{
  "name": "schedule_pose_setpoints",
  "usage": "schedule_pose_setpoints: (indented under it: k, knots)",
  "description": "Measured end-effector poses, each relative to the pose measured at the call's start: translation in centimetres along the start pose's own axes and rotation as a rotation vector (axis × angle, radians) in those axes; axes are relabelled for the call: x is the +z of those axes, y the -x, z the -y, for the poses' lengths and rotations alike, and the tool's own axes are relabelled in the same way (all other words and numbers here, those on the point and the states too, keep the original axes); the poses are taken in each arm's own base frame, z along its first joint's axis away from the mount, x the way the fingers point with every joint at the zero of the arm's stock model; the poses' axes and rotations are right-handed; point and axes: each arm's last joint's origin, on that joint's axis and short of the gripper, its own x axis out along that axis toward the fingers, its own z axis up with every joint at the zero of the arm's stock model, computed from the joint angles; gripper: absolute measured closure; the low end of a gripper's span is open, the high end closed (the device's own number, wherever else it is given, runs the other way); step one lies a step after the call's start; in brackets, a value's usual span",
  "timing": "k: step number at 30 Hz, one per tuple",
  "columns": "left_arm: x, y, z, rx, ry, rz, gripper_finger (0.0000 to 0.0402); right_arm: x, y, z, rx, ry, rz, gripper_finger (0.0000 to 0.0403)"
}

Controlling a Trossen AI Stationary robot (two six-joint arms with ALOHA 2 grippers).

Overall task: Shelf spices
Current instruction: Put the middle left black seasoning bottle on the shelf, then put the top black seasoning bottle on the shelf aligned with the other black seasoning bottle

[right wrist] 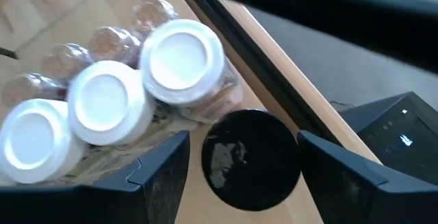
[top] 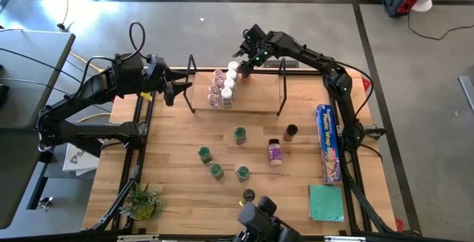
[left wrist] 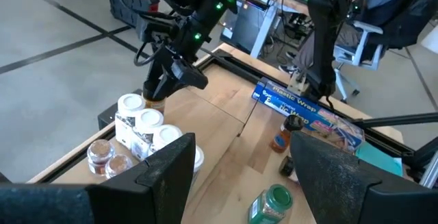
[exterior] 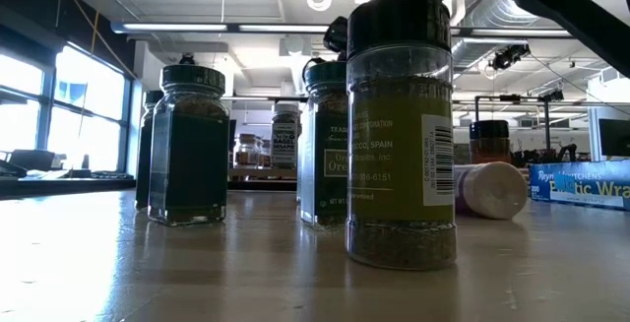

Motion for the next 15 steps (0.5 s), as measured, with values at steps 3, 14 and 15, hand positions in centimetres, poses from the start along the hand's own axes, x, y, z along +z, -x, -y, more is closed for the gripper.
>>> schedule_pose_setpoints:
  k: [3,14,15]
  knots:
    - [0.0,0.0,0.0,0.0,0.014,0.0,0.0167,0.0,0.6,-0.1,0.016,0.001,0.0,0.0141]
    - [0.0,0.0,0.0,0.019,0.027,0.005,0.0167,-1.5,14.7,-2.4,-0.013,0.21,0.138,0.014]
    - [0.0,0.0,-0.1,0.019,0.027,0.005,0.0167,-2.1,16.2,-3.2,-0.017,0.248,0.162,0.014]
